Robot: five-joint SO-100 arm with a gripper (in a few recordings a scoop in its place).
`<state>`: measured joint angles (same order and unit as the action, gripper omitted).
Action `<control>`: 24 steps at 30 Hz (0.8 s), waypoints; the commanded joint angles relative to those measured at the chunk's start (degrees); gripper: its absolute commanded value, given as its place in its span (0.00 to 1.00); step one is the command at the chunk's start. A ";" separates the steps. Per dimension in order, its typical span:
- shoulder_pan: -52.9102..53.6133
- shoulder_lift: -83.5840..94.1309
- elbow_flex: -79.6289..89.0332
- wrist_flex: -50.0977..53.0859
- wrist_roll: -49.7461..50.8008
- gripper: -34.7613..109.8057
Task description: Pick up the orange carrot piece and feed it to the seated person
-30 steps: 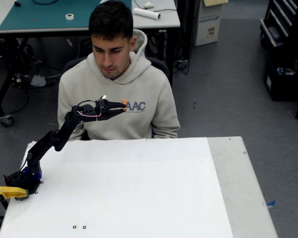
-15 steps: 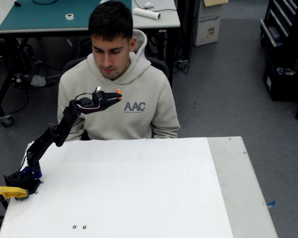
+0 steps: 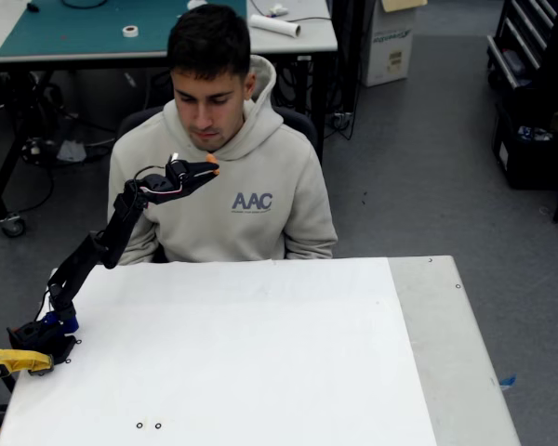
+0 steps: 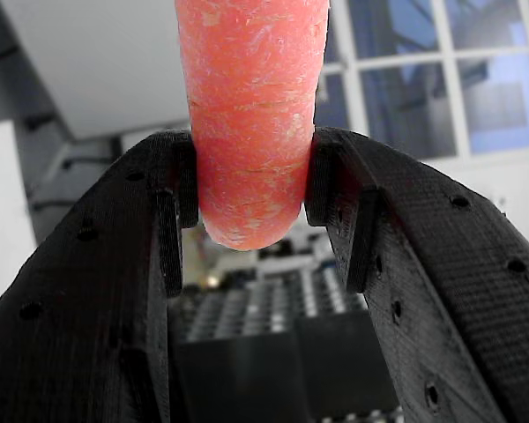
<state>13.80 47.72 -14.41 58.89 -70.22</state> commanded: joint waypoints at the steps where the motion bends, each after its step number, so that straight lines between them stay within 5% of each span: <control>1: -0.70 6.42 -5.01 0.00 -0.70 0.23; 24: -2.55 9.14 -4.92 0.00 -0.70 0.23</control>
<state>11.25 48.60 -14.41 58.89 -70.14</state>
